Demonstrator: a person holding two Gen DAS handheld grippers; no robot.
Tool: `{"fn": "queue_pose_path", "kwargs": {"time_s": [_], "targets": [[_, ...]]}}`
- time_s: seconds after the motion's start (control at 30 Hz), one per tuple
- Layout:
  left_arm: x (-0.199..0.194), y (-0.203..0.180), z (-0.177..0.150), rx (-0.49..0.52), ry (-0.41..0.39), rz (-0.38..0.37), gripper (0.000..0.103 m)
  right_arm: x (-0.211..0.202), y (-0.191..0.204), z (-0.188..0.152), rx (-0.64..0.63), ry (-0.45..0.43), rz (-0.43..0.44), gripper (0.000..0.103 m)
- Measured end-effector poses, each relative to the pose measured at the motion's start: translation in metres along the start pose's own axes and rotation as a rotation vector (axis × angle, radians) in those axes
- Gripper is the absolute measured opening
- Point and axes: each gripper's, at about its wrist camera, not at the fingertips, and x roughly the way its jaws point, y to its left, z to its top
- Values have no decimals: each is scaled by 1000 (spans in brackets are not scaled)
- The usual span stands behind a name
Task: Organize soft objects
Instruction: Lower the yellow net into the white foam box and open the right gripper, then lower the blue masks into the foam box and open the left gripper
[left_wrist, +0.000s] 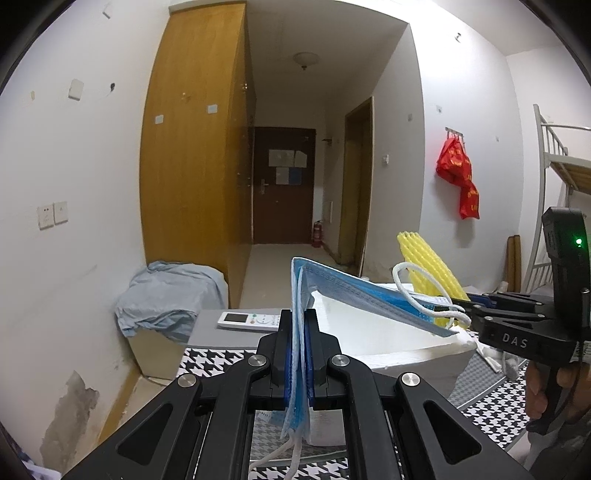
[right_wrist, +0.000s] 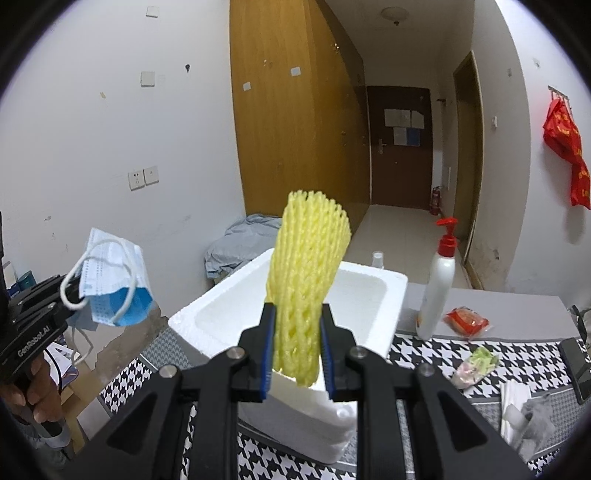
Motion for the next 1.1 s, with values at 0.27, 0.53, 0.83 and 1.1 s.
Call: {"fn": "queue_pose_path", "kwargs": {"time_s": [0.27,0.53,0.83,1.1], "targets": [[4,7,-3,-21,13,26,6,20,1,4,-2,33,3,26],[8,8,-4,-33,26,33,6,31,0,4,6,51,8,65],[14,10,-1,-42,34,24,6,17,0,0,6,8,10,102],[27,4,4,-34,42,4,6,-1,-10,-3,26,-27,14,102]]}}
